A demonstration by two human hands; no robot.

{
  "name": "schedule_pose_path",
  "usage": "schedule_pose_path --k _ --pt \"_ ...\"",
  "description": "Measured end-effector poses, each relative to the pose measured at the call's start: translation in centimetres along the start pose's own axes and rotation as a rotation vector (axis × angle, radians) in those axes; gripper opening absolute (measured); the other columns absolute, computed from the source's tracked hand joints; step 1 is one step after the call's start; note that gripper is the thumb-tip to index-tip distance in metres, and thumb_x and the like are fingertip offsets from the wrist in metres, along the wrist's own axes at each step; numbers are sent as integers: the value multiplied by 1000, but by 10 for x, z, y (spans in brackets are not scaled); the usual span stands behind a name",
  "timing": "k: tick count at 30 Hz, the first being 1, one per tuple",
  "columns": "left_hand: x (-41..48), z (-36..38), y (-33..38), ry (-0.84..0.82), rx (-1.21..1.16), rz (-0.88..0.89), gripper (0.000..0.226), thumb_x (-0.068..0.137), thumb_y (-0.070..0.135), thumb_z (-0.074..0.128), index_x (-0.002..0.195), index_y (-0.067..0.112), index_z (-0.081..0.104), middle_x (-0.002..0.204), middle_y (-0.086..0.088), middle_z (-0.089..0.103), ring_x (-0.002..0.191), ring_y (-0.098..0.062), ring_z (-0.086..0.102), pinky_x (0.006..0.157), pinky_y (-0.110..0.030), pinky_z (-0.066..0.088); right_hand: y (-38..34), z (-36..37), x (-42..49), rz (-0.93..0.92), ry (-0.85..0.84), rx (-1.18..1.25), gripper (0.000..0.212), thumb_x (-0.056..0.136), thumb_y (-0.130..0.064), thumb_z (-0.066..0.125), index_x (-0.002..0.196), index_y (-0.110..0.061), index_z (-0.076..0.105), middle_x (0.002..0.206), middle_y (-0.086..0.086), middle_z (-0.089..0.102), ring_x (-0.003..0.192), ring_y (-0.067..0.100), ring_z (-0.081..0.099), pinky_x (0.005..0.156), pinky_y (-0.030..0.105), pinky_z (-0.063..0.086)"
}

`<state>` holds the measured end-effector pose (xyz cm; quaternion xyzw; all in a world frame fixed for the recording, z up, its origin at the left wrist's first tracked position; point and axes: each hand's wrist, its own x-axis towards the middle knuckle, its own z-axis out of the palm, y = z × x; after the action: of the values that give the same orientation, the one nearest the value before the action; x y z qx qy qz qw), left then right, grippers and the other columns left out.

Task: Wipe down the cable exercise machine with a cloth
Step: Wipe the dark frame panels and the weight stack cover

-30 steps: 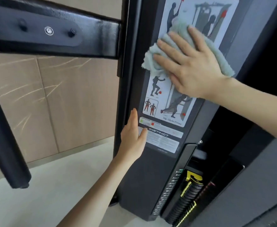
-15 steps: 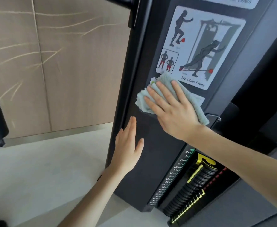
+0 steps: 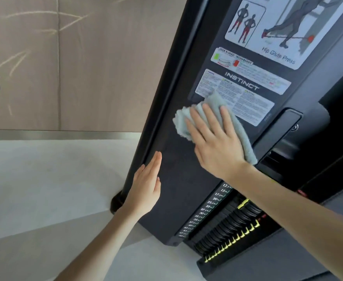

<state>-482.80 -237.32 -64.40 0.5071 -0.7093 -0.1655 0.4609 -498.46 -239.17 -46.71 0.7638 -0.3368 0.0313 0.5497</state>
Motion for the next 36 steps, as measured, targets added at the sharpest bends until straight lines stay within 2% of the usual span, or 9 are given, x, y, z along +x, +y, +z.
schedule_pose_path --k 2,5,7,11,14,21,27,31,36 --pt "-7 -1 -6 -40 -28 -26 70 95 -5 41 153 19 10 152 17 12 130 3 20 119 -36 19 -32 13 -20 -90 -88 -15 61 84 -28 51 141 -6 45 153 14 32 142 36 23 118 52 -6" --pt "-12 -1 -17 -89 1 -36 70 96 -3 40 154 20 9 155 8 26 130 -4 30 118 -25 13 -46 16 -27 -137 -147 -54 63 85 -29 51 144 -8 42 154 12 29 142 33 18 118 49 -9" --pt "-13 1 -24 -103 44 1 72 94 -3 41 154 19 8 159 8 18 133 -5 35 119 -24 7 -32 11 -23 -123 -110 -35 64 85 -27 55 145 -9 39 154 14 29 142 33 19 119 48 -6" --pt "-14 6 -34 -97 101 83 74 91 -1 45 155 14 10 161 5 14 139 -4 27 120 -33 13 4 0 -4 62 40 -48 51 96 -23 43 146 -11 38 153 17 31 140 39 27 117 55 4" --pt "-13 5 -44 -92 163 159 78 89 -1 48 155 12 9 161 1 16 138 -6 29 120 -34 16 -16 9 -5 127 65 -64 48 100 -26 39 146 -13 38 153 14 32 141 39 27 116 58 6" --pt "-15 10 -70 -111 103 136 69 96 2 39 155 17 7 157 15 4 137 3 13 114 -13 -3 -101 49 -38 57 -47 -73 57 94 -27 36 150 -14 31 156 9 26 143 33 16 117 55 -3" --pt "-27 28 -92 -139 101 146 75 94 6 43 155 22 2 161 12 6 142 5 14 120 -24 7 -138 64 -55 -50 -131 -55 59 91 -22 43 148 -12 35 155 10 29 143 32 17 118 52 -6" --pt "-41 38 -95 -69 200 189 74 88 6 59 152 3 22 156 -9 29 130 -13 28 112 -32 19 -100 48 -47 60 -6 4 57 90 -15 52 145 -11 40 153 15 32 141 36 24 118 51 1" --pt "-48 53 -95 -69 206 173 80 88 11 61 152 1 16 157 -13 26 124 -24 46 108 -33 32 -77 41 -34 186 149 -70 45 96 -17 46 141 -12 47 148 13 41 137 38 35 114 58 12"
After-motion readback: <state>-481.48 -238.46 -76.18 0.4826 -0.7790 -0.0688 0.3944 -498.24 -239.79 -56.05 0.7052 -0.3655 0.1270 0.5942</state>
